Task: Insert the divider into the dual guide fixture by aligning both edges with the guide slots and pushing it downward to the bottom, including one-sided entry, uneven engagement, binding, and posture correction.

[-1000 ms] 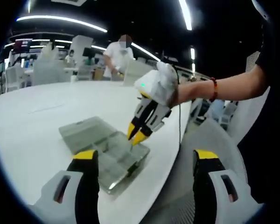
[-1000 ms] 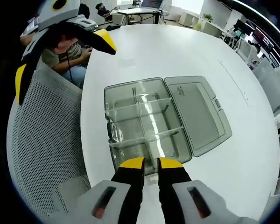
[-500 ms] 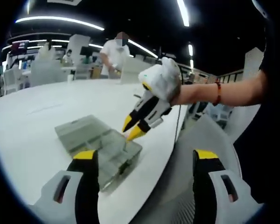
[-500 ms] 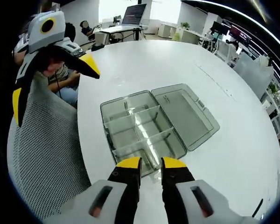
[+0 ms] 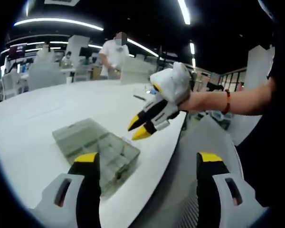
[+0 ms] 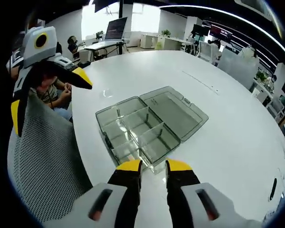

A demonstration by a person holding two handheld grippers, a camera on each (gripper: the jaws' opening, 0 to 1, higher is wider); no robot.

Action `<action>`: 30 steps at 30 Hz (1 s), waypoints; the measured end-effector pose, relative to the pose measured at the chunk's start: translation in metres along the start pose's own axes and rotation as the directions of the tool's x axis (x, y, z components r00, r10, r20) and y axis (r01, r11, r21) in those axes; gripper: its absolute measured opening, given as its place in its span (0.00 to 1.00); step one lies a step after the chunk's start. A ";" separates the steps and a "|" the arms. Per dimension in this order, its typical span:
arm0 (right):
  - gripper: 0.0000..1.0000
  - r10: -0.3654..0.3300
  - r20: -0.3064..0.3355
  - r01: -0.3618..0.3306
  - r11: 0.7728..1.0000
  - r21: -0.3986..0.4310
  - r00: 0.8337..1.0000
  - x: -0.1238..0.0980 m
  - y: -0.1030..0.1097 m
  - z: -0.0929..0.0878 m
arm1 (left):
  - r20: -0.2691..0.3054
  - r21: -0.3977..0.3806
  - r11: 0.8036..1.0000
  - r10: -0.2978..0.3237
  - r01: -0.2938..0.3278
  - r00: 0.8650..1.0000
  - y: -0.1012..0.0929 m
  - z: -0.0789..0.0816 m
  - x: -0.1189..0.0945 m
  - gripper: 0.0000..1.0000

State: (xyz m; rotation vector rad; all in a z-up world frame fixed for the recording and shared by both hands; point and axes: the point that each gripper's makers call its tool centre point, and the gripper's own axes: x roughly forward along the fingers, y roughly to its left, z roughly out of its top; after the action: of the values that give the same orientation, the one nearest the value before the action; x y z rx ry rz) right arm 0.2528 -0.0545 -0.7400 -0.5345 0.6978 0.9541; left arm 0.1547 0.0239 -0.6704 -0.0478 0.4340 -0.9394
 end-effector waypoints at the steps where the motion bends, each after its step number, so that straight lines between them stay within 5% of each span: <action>1: 0.19 -0.027 0.012 0.027 0.999 0.022 1.000 -0.001 -0.005 -0.001 | -0.009 0.005 1.000 -0.004 0.004 1.000 -0.001 -0.001 0.001 0.82; 14: 0.25 -0.104 -0.019 0.106 0.982 0.157 0.994 -0.004 -0.021 -0.033 | -0.032 0.017 0.999 -0.026 0.027 0.999 -0.004 0.003 0.011 0.82; 30: 0.36 -0.196 -0.076 0.210 0.930 0.300 0.978 0.017 -0.038 -0.059 | -0.015 -0.015 1.000 0.008 -0.009 1.000 0.005 0.002 0.007 0.82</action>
State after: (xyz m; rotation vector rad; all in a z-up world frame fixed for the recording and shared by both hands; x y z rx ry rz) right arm 0.2747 -0.1036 -0.7875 -0.3455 0.7981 0.6252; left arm 0.1626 0.0207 -0.6717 -0.0524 0.4553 -0.9287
